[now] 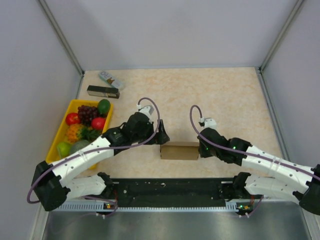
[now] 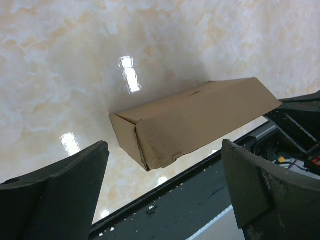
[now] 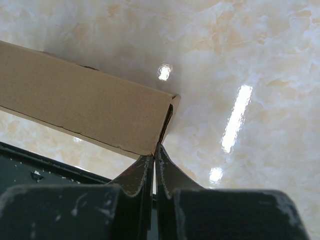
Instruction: Fold the paper box
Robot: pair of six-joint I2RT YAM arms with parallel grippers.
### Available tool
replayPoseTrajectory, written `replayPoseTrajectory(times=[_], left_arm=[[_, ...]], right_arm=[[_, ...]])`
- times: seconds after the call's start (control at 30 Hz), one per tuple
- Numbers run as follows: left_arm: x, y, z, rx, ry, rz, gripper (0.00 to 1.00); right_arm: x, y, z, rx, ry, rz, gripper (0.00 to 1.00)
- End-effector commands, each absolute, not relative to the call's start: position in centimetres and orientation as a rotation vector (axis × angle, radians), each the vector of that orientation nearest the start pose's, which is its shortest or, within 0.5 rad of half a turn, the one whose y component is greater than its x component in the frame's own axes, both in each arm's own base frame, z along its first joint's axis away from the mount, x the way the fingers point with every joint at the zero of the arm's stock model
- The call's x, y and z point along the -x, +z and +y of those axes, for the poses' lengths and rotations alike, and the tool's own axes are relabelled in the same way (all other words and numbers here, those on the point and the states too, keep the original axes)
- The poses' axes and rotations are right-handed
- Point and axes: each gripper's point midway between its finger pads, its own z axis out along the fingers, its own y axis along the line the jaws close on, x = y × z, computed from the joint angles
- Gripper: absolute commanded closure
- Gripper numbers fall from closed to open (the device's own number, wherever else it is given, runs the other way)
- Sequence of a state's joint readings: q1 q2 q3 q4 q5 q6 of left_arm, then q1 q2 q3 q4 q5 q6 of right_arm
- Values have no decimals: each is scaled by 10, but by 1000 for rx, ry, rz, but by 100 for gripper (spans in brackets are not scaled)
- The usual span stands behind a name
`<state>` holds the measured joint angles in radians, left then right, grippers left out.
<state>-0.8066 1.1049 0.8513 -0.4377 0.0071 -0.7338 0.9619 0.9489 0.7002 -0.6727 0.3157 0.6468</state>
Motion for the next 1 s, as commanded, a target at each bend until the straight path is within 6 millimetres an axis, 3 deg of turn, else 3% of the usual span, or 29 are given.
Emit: replayPoseTrajectory(times=[0.0, 0.2, 0.47, 0.73, 0.83, 0.9, 0.97], left_arm=[[-200, 162, -271, -187, -897, 2372, 2], [-194, 144, -277, -230, -948, 2382, 10], [-199, 132, -272, -206, -908, 2366, 32], [-202, 150, -269, -172, -955, 2305, 22], [-208, 158, -264, -120, -972, 2285, 12], [-213, 160, -263, -92, -986, 2274, 12], [-215, 156, -264, -95, -986, 2293, 18]], right_arm=[[-166, 113, 189, 273, 354, 2414, 100], [-167, 113, 192, 279, 360, 2413, 100], [-165, 116, 195, 288, 385, 2413, 100], [-165, 116, 196, 295, 392, 2412, 100], [-165, 116, 197, 297, 395, 2414, 100], [-164, 115, 196, 300, 393, 2416, 100], [-165, 116, 197, 291, 398, 2412, 100]])
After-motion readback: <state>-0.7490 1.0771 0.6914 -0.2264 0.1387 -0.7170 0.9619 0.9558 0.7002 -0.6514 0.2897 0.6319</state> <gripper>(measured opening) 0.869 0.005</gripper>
